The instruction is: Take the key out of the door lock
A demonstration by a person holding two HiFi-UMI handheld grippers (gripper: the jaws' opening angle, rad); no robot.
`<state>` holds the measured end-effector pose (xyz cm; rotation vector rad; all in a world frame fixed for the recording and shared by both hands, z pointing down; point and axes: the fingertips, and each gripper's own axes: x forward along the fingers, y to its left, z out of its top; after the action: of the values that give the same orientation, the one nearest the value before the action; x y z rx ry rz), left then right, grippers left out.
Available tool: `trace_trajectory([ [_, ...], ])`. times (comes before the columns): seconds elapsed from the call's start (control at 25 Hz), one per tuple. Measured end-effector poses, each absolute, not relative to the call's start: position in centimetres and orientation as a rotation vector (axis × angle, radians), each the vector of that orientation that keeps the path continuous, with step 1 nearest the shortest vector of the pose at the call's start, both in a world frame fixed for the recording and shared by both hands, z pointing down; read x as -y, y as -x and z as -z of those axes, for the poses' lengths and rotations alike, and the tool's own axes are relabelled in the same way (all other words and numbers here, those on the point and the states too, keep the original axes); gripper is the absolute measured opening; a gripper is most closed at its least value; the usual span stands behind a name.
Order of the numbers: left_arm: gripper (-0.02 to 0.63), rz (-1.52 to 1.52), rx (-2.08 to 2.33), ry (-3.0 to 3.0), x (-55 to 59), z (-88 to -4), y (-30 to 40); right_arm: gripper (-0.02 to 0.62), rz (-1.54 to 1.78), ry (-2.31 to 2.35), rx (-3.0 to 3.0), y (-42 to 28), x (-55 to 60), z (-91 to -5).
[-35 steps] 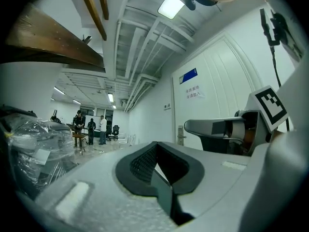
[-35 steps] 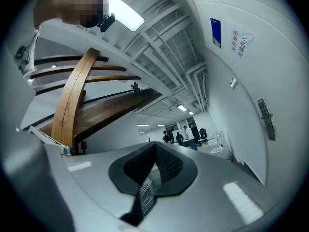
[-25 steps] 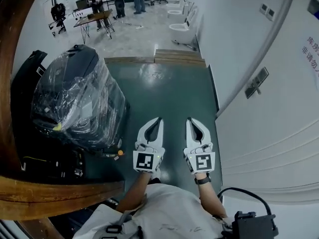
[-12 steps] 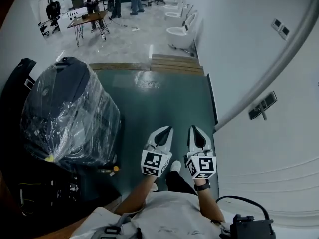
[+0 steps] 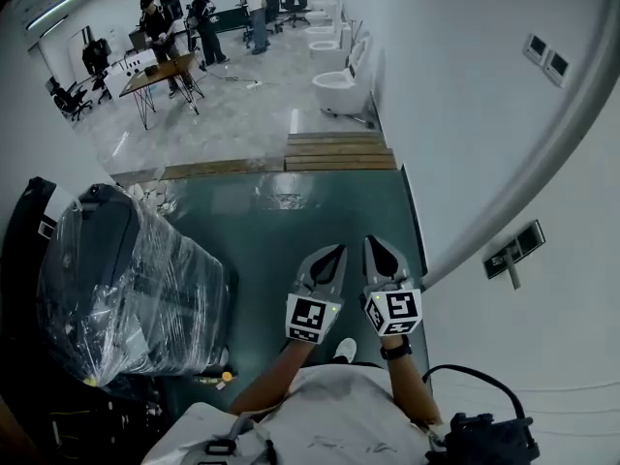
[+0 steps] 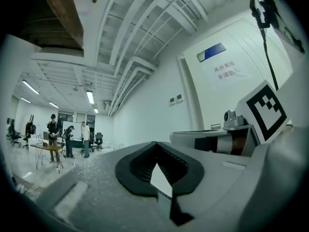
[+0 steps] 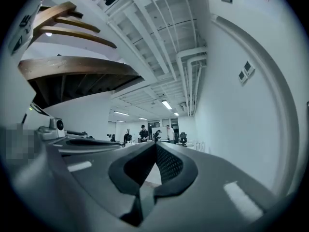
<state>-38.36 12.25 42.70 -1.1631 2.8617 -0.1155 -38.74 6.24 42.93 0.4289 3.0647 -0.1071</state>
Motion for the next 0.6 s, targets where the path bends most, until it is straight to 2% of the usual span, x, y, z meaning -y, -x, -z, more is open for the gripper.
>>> trace_trajectory([
  [0.2, -0.005, 0.107, -2.888, 1.255, -5.8, -44.9, 43.6, 0.003, 0.004, -0.219, -3.154, 42.8, 1.8, -45.4],
  [0.4, -0.005, 0.118, -2.827, 1.529, 2.1, -47.2, 46.3, 0.003, -0.077, 0.011, -3.268, 43.5, 8.5, -47.8],
  [0.6, -0.005, 0.075, -2.65, 1.819, 11.7, -47.2, 48.1, 0.003, 0.249, 0.161, -3.154, 43.6, 16.2, -47.0],
])
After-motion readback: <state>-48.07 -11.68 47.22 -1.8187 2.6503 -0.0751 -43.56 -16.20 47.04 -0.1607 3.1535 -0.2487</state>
